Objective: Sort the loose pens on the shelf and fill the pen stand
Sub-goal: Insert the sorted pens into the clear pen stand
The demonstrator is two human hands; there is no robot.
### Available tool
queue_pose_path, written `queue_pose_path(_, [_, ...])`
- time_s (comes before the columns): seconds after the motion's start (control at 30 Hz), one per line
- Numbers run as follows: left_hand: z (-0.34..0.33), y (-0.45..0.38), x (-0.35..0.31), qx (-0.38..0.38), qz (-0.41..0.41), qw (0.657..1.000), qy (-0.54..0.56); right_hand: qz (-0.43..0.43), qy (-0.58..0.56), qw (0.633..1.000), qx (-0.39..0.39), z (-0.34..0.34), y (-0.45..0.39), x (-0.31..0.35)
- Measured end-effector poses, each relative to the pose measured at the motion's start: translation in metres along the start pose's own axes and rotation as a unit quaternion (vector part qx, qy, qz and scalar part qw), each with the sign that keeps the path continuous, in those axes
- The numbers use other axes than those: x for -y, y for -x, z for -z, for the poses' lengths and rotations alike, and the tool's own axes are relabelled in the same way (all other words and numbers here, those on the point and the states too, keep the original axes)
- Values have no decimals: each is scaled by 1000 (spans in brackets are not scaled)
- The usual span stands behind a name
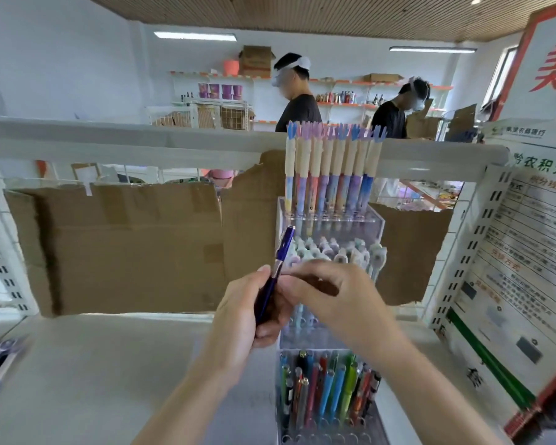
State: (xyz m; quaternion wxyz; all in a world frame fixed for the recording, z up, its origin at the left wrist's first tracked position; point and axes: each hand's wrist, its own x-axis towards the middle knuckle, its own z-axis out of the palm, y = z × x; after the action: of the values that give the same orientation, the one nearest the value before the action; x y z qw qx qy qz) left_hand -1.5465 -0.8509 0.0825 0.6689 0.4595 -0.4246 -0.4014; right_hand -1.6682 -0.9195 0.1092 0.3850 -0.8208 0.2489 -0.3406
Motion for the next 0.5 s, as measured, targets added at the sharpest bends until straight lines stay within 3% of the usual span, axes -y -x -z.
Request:
queue_pose_path(0.1, [-8, 9, 14, 31, 1, 999, -21, -34, -75, 996, -37, -8, 19, -15])
queue_pose_path(0.27, [-7, 28, 53, 74, -16, 993, -95, -65, -94, 992, -57, 0, 48, -31])
queue_pose_path(0.37, [4, 45, 72, 47, -79, 952, -293, -85, -89, 986, -114, 14, 68, -38])
queue_pose_path(0.5, [28, 61, 103, -18, -137, 882, -451, -89, 4, 984, -153, 10, 88, -59])
